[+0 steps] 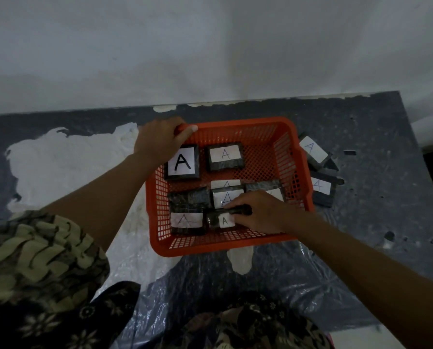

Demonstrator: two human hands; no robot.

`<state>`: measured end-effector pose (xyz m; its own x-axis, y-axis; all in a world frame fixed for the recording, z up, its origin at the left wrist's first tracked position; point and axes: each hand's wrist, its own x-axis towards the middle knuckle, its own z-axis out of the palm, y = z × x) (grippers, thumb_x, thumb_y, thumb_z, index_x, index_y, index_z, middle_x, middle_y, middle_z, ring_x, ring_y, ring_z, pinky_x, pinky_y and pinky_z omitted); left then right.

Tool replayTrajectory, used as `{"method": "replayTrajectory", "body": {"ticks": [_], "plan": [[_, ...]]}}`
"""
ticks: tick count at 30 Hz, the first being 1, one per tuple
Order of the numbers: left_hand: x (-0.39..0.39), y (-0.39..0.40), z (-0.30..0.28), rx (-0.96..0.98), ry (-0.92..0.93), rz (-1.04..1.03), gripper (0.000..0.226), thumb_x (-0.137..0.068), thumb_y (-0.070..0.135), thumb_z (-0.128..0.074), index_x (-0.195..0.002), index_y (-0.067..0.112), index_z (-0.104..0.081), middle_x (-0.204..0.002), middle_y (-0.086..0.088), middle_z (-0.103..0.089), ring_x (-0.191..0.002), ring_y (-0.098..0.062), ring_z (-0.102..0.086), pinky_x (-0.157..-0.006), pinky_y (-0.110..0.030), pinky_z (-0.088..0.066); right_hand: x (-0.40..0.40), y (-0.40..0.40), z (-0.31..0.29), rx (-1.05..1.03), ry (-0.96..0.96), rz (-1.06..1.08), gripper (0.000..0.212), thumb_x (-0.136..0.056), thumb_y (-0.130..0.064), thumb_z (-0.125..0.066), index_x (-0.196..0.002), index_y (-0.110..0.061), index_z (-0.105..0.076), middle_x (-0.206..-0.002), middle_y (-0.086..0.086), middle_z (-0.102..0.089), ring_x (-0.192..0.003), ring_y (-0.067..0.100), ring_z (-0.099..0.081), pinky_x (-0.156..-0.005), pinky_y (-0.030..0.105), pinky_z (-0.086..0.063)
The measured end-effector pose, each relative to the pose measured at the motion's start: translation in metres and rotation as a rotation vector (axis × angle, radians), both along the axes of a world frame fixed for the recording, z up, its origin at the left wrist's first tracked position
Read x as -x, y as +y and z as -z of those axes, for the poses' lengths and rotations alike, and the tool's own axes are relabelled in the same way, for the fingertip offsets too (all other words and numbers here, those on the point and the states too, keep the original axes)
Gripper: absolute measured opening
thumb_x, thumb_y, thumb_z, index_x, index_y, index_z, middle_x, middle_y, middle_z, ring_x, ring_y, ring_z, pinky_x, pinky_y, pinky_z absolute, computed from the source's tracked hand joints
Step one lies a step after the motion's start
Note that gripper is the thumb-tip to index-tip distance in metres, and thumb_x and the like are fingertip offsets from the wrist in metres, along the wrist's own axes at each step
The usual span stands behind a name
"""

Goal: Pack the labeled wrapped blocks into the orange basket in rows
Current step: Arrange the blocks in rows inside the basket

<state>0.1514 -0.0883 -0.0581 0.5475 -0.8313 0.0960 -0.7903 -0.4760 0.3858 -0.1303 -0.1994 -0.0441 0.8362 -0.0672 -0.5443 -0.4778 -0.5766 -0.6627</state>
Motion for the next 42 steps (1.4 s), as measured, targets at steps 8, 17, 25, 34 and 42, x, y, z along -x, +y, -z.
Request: {"method": "replayTrajectory", "body": {"ticks": [8,17,25,34,42], "plan": [[0.0,0.0,-0.001,-0.02,0.015,0.007,0.056,-0.092,0.068,-0.034,-0.092,0.02,-0.063,-0.072,0.005,-0.059,-0.062,-0.017,-0.057,-0.061,-0.03,-0.045,0.007,0.012,0.013,0.196,0.066,0.041,0.029,-0.089,-0.033,-0.061,-0.117,-0.026,-0.065,-0.117,-0.003,-0.059,-0.109,0.015,-0.055,-0.09,0.029,-0.045],[0.0,0.0,-0.002,-0.018,0.026,0.0,0.054,-0.091,0.069,-0.033,-0.09,0.022,-0.062,-0.071,0.005,-0.058,-0.062,-0.017,-0.058,-0.063,-0.033,-0.05,-0.015,0.004,-0.003,0.213,-0.071,0.124,0.012,-0.082,-0.044,-0.069,-0.084,-0.032,-0.07,-0.084,-0.017,-0.068,-0.081,0.002,-0.063,-0.078,0.035,-0.058],[0.0,0.0,0.001,0.031,0.013,0.0,0.053,-0.092,0.066,-0.037,-0.087,0.021,-0.064,-0.07,0.0,-0.063,-0.059,-0.017,-0.055,-0.062,-0.032,-0.05,-0.085,0.015,-0.011,0.225,-0.28,0.277,0.02,-0.088,-0.041,-0.065,-0.094,-0.024,-0.07,-0.088,-0.007,-0.071,-0.083,0.011,-0.065,-0.077,0.037,-0.057],[-0.002,0.0,0.002,0.04,0.037,-0.004,0.053,-0.091,0.069,-0.037,-0.089,0.024,-0.066,-0.07,0.005,-0.061,-0.06,-0.014,-0.057,-0.06,-0.027,-0.044,-0.087,0.028,0.009,0.124,-0.206,0.21,0.022,-0.077,-0.036,-0.078,-0.086,-0.028,-0.06,-0.086,-0.011,-0.064,-0.081,0.01,-0.062,-0.068,0.03,-0.053],[-0.002,0.001,-0.001,0.052,0.055,0.002,0.049,-0.092,0.064,-0.042,-0.089,0.022,-0.067,-0.072,0.004,-0.064,-0.063,-0.016,-0.06,-0.062,-0.031,-0.05,-0.071,0.029,0.02,0.11,-0.175,-0.06,0.036,-0.084,-0.024,-0.073,-0.119,-0.019,-0.067,-0.116,0.004,-0.065,-0.105,0.018,-0.058,-0.085,0.022,-0.041]]}}
